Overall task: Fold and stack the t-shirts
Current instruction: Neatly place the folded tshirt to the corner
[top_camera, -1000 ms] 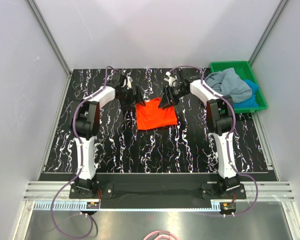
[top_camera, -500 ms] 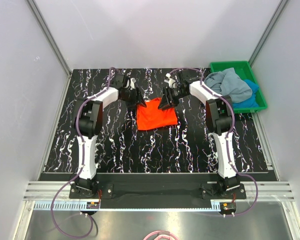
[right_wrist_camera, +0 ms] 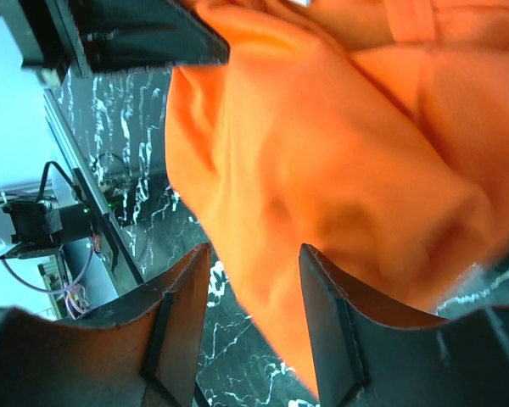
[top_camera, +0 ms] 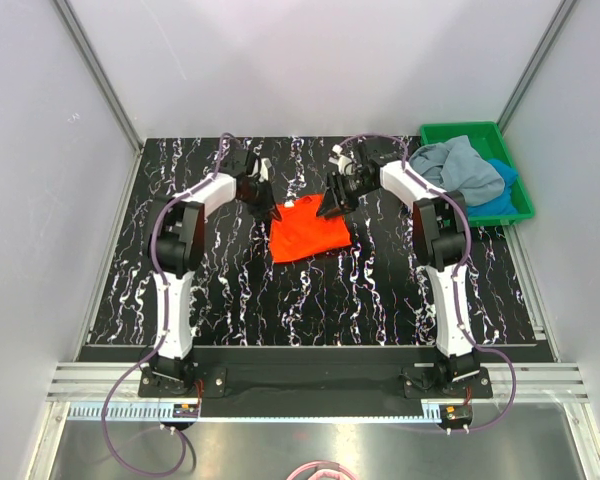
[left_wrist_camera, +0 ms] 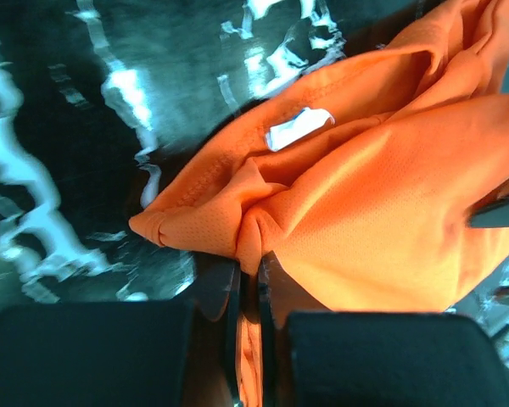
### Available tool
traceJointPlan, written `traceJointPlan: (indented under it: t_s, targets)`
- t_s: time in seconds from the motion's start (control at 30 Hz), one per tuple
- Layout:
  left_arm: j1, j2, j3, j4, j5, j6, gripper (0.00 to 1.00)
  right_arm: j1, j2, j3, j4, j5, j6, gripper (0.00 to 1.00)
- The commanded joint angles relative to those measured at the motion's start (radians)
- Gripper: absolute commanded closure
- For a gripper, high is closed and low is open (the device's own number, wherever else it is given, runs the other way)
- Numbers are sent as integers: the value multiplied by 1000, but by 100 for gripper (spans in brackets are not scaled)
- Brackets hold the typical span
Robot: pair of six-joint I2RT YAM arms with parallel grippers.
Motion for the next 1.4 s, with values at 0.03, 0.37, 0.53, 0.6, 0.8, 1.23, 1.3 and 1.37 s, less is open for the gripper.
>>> traceJointPlan:
  t_s: [0.03,0.37,0.53,0.6,0.8,1.23,1.3,1.37]
  targets:
    - [46,-105,104,-78,-113,147,100,-46,-165,9,22,3,13,46]
    - [165,-114,210,-261,-160,360,100,-129,-302,-63,25,49,21,45]
    - [217,-88,242,-279,-220,390,100,-135,-370,-141,37,50,15,45]
    - [230,-77,260,-284,-257,439,100,-135,-389,-160,37,50,12,45]
    - [292,-43,320,-298,-358,500,100,-140,-413,-172,31,47,7,45]
    - [446,79,481,-329,-562,623,100,-146,-428,-189,42,50,12,45]
    - [467,105,528,-332,-581,637,100,-146,-437,-201,44,52,10,45]
    - [478,128,541,-315,-622,666,100,-146,-445,-212,45,55,10,45]
